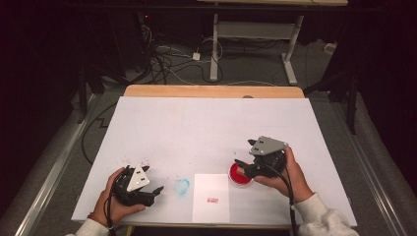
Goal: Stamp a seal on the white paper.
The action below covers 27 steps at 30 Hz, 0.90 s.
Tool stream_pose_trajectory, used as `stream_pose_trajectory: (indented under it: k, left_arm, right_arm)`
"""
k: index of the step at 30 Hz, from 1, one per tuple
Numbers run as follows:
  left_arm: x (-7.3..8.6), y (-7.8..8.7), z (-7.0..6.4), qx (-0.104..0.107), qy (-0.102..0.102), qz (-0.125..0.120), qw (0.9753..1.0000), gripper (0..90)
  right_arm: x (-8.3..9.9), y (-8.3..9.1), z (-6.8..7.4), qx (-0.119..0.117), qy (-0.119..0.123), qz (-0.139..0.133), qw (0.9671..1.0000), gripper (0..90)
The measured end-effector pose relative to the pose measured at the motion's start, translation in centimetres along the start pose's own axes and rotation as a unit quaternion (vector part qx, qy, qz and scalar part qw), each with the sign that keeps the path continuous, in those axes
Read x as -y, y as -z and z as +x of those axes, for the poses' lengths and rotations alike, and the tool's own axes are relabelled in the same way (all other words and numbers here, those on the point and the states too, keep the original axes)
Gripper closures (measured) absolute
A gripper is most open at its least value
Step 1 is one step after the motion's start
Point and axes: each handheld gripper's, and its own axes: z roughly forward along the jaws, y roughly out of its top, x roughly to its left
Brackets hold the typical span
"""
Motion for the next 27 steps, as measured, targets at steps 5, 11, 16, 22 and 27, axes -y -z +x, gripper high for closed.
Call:
stream_pose_trajectory:
  k: [5, 11, 16, 22, 27]
  left_arm:
    - [0.0, 0.0, 0.0, 0.0, 0.0, 0.0, 1.0, 18.4]
    - [0.2, -0.1, 0.2, 0.004, 0.009, 0.0, 0.9999, 18.4]
    - [0.4, 0.0, 0.4, 0.006, 0.014, -0.003, 0.9999, 18.4]
    - [0.3, 0.0, 0.4, 0.004, 0.012, -0.002, 0.9999, 18.4]
    - [0.3, 0.1, 0.4, 0.005, 0.013, -0.005, 0.9999, 18.4]
  right_arm:
    - [0.4, 0.2, 0.3, 0.023, -0.003, -0.029, 0.9993, 19.7]
    - [0.7, 0.6, 0.4, 0.038, -0.014, -0.059, 0.9974, 19.0]
    - [0.9, 0.6, 0.4, 0.047, -0.016, -0.069, 0.9963, 19.3]
    - [1.1, 0.5, 0.6, 0.053, -0.016, -0.073, 0.9958, 19.9]
    - [1.3, 0.8, 0.7, 0.055, -0.017, -0.077, 0.9953, 21.0]
